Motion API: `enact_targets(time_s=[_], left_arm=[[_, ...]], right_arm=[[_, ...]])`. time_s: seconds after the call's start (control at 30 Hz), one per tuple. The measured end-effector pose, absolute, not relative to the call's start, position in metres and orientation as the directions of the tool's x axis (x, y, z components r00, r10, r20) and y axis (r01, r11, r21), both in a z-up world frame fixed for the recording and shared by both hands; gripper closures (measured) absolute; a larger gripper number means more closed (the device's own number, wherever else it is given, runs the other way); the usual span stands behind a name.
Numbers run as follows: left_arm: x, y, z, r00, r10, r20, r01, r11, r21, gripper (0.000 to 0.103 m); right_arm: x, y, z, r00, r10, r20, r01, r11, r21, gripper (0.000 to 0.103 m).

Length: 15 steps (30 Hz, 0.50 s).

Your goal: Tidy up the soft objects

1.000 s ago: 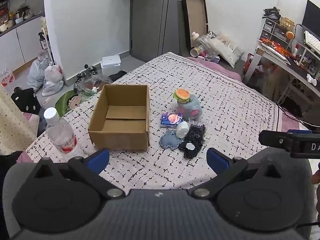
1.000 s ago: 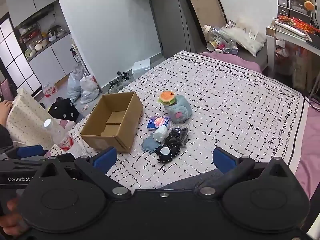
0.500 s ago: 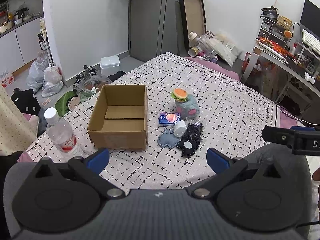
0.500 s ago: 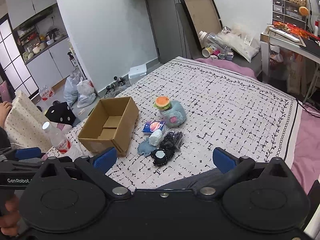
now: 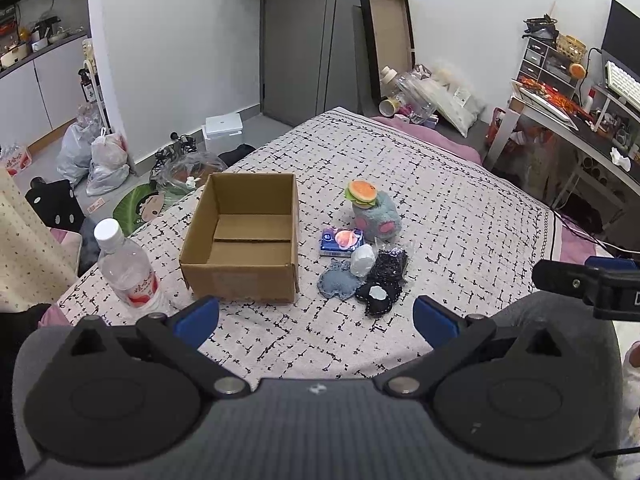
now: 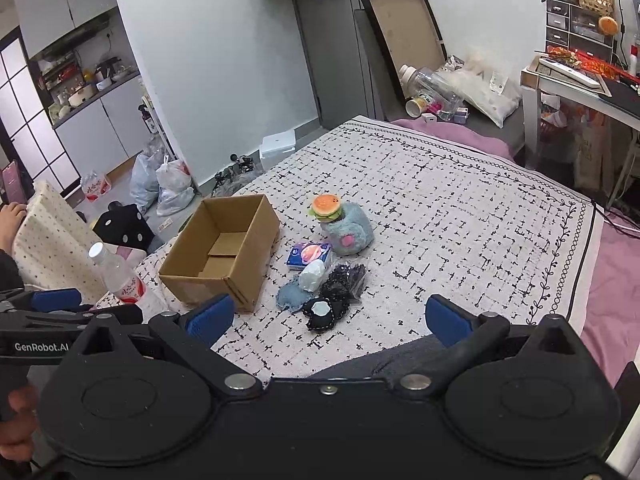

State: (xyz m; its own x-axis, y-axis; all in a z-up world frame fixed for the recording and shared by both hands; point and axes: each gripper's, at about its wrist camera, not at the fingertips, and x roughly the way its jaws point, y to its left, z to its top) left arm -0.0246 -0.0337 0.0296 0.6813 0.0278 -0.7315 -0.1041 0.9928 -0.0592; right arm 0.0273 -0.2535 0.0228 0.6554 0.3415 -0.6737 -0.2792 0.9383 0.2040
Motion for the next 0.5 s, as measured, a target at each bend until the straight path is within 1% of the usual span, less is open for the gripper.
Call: enact_targets(time_s=[0.5], left_arm=[[-0.0257,-0.0296,0.0259,0.668,0.035,-0.744,-0.114,0.992,-0.055,0.001]], right_arm=[[0.0267,-0.2536,0.0220,0.660,0.332,-0.674,-0.275,0.942,0.194,0.000]])
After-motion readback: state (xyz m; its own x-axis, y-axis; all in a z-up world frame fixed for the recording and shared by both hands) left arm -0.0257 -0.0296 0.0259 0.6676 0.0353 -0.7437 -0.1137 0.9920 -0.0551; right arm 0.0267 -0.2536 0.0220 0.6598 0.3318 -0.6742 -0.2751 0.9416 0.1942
